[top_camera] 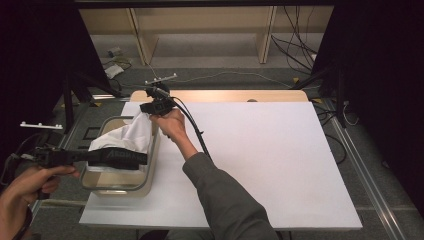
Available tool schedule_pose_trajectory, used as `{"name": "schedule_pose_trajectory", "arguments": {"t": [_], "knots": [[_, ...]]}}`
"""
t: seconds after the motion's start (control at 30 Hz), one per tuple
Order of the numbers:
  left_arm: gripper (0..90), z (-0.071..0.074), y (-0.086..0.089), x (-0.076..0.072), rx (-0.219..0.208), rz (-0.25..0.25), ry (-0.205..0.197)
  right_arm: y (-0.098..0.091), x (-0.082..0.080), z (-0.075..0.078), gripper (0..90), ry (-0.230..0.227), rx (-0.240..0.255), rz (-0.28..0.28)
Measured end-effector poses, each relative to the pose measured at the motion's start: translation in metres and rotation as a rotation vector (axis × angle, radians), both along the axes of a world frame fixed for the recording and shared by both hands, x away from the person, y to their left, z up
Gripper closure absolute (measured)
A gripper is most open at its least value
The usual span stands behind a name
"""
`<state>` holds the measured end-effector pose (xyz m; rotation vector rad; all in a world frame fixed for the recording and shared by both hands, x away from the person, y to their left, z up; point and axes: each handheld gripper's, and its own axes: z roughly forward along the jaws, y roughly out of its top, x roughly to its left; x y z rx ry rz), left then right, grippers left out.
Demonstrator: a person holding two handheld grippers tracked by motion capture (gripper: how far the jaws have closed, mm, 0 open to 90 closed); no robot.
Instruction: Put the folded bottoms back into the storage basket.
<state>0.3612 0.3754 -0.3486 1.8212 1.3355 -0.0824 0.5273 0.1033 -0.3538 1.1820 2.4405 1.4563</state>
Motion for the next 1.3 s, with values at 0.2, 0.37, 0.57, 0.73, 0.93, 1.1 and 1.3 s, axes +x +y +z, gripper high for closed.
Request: {"name": "schedule_pose_trajectory", "arguments": {"t": [0.2, 0.37, 0.57, 0.73, 0.93, 1.1, 1.3], "knots": [[80.2, -0.002, 0.001, 0.000, 0.018, -0.001, 0.006, 0.001, 0.001, -0.005, 85.0, 0.009, -0.002, -0.001], [80.2, -0.006, 0.002, 0.001, 0.037, 0.005, 0.026, 0.003, 0.001, -0.008, 85.0, 0.012, -0.007, -0.001], [80.1, -0.013, 0.006, 0.003, 0.039, 0.023, 0.047, 0.006, 0.001, -0.012, 84.9, 0.016, -0.012, 0.006], [80.0, -0.018, 0.006, 0.004, 0.041, 0.013, 0.065, 0.008, 0.002, -0.016, 84.7, 0.021, -0.021, 0.004], [79.9, -0.023, 0.005, 0.006, 0.056, 0.010, 0.087, 0.007, 0.003, -0.021, 84.5, 0.030, -0.029, -0.001], [79.8, -0.027, 0.005, 0.008, 0.063, 0.011, 0.100, 0.007, 0.003, -0.026, 84.3, 0.037, -0.035, -0.001], [79.7, -0.032, 0.008, 0.009, 0.075, 0.018, 0.119, 0.009, 0.003, -0.029, 84.1, 0.041, -0.037, -0.001]]}}
